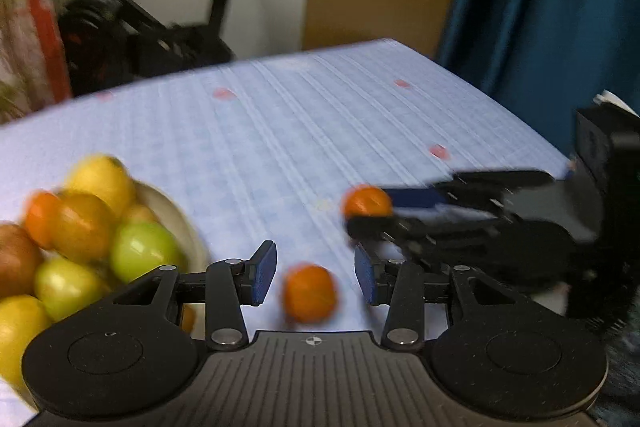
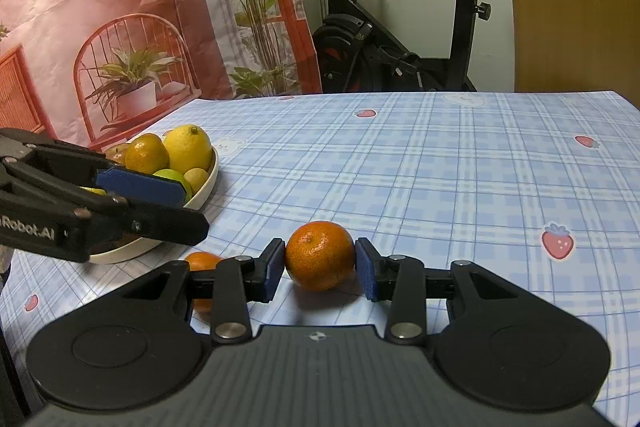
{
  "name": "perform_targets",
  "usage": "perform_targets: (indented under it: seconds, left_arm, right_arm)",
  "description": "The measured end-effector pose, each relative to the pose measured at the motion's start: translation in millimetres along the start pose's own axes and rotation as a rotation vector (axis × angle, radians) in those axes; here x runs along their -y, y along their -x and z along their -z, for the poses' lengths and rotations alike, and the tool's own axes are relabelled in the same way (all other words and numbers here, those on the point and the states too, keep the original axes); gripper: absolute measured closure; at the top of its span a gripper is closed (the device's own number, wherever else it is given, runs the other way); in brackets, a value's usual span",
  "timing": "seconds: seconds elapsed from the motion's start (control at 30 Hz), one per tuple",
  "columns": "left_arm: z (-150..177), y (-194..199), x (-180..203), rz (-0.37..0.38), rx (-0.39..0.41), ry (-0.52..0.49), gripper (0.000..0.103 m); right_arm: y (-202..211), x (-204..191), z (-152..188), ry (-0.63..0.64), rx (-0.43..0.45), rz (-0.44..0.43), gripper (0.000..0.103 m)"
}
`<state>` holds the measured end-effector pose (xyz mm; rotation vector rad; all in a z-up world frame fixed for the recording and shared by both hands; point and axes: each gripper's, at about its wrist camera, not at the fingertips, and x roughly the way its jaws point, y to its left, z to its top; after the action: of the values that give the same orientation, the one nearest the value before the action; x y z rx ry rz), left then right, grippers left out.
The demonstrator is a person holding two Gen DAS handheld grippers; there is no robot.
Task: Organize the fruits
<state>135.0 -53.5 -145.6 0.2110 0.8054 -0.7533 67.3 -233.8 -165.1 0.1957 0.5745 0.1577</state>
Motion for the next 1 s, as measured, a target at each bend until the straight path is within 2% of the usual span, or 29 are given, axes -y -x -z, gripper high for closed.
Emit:
perform_targets:
  seconds: [0.1,0.4,0.53,0.57,0.6,1.0]
  left_arm:
    - [6.9,1.2,9.5,-0.029,0.009,-0.053,0.055]
    - [13.1,-9.8,9.6,-0.182,-0.007,-0.057,0.055]
    - [16.0,-12.5,6.9,-0.211,-0.035,-0.046,0.056]
    - [17.6,-12.8,5.7,-0.222,-0.033,-0.040,0.059]
    - [18.7,-12.8,4.1,-0.219,-0.029,-0.030,0.066]
    - [18.7,-4.8,-1.7,-0.192,0.052,0.051,0.069]
  right_arm:
    - [0.5,1.3,-0.2,-0.003,0.001,0.001,0.062]
    - [-1.0,-0.2,-0.7,0.001,-0.005,0.001,0.062]
    - [-1.5,-0.4,-0.7,0.004,-0.008,0.001,0.062]
    - [-1.9,-0.2,-0.8,0.005,-0.008,0.001,0.062]
    - [-1.9,-0.4,-0.7,0.005,-0.008,0.002,0.062]
    - [-3.7,-2.1,-0.5,0.016,-0.010,0.005,0.062]
